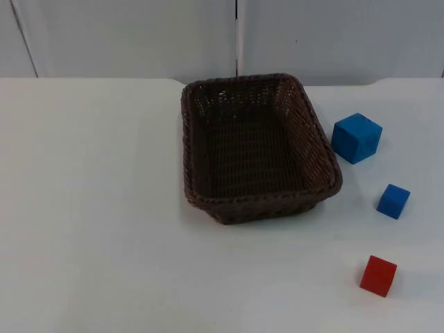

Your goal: Pick up the basket with the left hand and place the largest block into the basket with the right hand.

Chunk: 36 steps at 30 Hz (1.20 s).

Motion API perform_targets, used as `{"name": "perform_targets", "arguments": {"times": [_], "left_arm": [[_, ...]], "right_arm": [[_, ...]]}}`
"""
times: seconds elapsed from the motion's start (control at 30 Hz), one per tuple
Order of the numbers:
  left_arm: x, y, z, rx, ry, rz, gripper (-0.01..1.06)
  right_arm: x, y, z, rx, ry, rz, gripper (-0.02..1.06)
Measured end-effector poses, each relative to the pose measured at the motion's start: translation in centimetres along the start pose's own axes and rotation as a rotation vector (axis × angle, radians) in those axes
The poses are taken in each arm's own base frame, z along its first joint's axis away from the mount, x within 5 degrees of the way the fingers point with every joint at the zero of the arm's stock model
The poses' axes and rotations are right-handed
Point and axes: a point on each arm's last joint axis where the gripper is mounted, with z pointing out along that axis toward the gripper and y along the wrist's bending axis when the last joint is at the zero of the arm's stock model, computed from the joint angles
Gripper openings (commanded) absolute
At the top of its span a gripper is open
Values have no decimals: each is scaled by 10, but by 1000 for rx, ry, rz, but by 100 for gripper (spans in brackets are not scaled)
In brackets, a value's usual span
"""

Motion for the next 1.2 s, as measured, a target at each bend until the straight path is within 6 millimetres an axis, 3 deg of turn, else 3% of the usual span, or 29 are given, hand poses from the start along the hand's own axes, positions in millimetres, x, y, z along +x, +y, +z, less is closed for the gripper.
{"name": "perform_targets", "arguments": {"times": [0.43,1.2], "left_arm": [[-9,0,10,6,61,-10,105],[-61,-4,37,84,127,-42,105]], "right_arm": [[0,0,0,0,0,0,105],[0,0,0,0,0,0,105]]}}
